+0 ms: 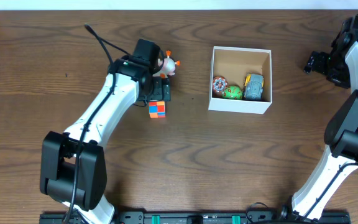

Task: Pack container
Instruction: 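Lower the left gripper onto the puzzle cube and close on it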

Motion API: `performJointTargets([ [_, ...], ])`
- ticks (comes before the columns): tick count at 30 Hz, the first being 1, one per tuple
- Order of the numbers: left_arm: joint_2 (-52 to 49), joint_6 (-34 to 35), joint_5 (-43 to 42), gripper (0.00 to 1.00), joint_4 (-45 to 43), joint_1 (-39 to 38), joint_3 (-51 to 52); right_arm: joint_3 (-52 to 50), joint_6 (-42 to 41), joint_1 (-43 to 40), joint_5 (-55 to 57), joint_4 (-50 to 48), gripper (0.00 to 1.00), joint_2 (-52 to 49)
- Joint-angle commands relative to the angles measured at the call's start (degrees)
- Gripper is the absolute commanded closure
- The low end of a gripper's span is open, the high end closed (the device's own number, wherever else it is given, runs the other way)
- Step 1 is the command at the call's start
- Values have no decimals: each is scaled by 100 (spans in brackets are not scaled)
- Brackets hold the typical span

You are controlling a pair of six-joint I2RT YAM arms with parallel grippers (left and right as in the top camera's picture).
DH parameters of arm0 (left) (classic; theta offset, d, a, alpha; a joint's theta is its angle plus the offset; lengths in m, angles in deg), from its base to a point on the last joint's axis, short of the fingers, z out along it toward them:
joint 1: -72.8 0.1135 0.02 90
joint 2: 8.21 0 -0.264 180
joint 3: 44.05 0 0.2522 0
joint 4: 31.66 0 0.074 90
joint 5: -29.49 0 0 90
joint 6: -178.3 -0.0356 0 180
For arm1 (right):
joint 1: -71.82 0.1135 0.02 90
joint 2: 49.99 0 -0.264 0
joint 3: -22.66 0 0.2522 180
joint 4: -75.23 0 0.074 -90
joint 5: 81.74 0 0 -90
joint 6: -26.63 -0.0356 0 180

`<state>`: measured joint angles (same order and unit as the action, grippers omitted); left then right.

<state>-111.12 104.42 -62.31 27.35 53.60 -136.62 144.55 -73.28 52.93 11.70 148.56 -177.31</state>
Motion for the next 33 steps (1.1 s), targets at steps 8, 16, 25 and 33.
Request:
performJointTargets([
  [8, -96, 402, 804, 2, -33, -282, -46, -15, -57, -44, 17, -2, 1, 13],
  [16, -361, 844, 774, 2, 122, -269, -22, -15, -57, -44, 20, -2, 1, 13],
  [25, -846, 798, 546, 2, 31, -269, -17, -15, -57, -44, 17, -2, 1, 13],
  [33, -846, 680, 177, 2, -81, -273, -17, -15, -57, -44, 17, -2, 1, 13],
])
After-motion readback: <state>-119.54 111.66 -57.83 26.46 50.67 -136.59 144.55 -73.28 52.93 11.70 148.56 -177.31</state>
